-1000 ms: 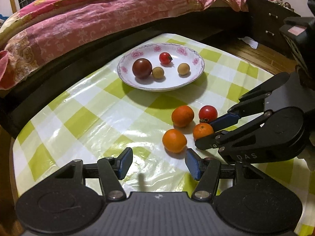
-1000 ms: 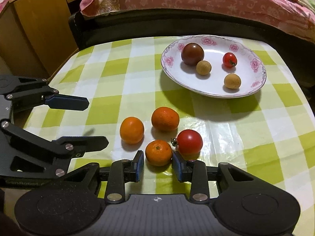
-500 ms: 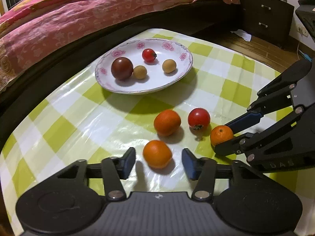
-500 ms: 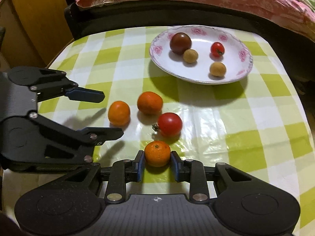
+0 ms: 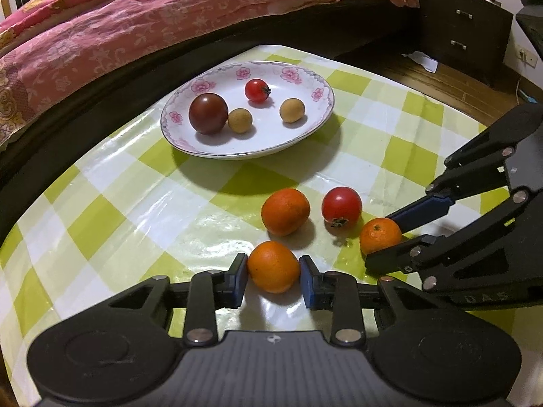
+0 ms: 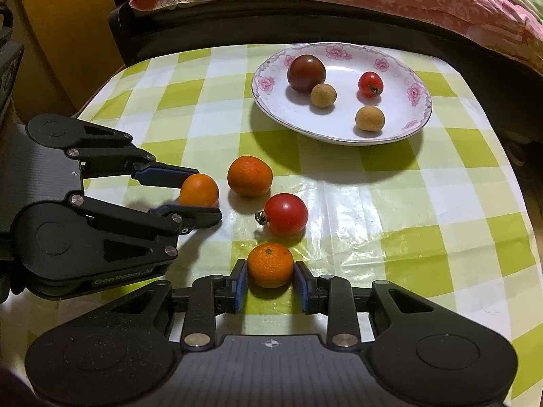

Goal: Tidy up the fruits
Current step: 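Grasp a tangerine with the right gripper while the left gripper grasps another tangerine, then carry both held tangerines up and over the white plate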

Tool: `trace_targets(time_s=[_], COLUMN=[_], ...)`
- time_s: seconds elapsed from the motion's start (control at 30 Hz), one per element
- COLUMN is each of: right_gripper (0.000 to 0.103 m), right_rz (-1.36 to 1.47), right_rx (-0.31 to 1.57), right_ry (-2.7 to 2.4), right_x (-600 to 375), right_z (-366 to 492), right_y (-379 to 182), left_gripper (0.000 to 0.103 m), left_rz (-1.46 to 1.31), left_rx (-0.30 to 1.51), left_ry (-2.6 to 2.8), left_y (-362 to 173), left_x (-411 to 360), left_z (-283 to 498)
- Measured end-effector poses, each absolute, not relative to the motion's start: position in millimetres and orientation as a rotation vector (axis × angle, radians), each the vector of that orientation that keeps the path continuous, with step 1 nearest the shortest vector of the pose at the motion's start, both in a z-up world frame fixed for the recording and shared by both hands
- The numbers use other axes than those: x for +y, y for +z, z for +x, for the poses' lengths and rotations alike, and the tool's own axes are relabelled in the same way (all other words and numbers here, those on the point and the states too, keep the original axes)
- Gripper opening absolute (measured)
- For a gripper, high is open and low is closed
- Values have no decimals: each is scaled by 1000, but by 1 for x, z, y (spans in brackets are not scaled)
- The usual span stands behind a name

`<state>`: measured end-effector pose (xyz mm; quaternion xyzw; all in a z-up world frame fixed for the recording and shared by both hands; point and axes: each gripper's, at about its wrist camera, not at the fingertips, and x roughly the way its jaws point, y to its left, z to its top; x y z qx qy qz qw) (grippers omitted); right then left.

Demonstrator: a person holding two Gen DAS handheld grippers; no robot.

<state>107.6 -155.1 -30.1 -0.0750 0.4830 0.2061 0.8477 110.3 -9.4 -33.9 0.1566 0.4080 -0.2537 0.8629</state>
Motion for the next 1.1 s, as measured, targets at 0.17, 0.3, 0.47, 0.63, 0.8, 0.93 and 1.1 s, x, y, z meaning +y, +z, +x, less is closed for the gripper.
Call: trace_targets(time_s=[0.17, 0.3, 0.47, 0.63, 0.8, 0.93, 1.1], right_gripper=[26, 26, 25, 25, 24, 24, 24], right_rz=[-155, -162, -186, -205, -213, -214, -210], right_rx=[1018, 1019, 1018, 1014, 1012, 1008, 999], right_ry=[433, 431, 432, 431, 421, 415, 412], right_x=[-155, -155, -152, -150, -150, -151, -152], right_z=[108, 109, 109, 108, 108, 108, 108], right_y=[-30, -31, -31, -31, -31, -30, -26], left_gripper=[39, 39, 39, 39, 39, 39, 39], left_rz=[331, 337, 339, 351, 352, 349, 348], left_rx=[858, 859, 858, 858, 852, 839, 831], left_ry=[-532, -533, -531, -535, -534, -533, -528], left_y=[-34, -34, -34, -33, -31, -26, -24], left_x=[-8, -9, -9, -9, -9, -10, -10], left_z=[108, 108, 106, 104, 104, 104, 104])
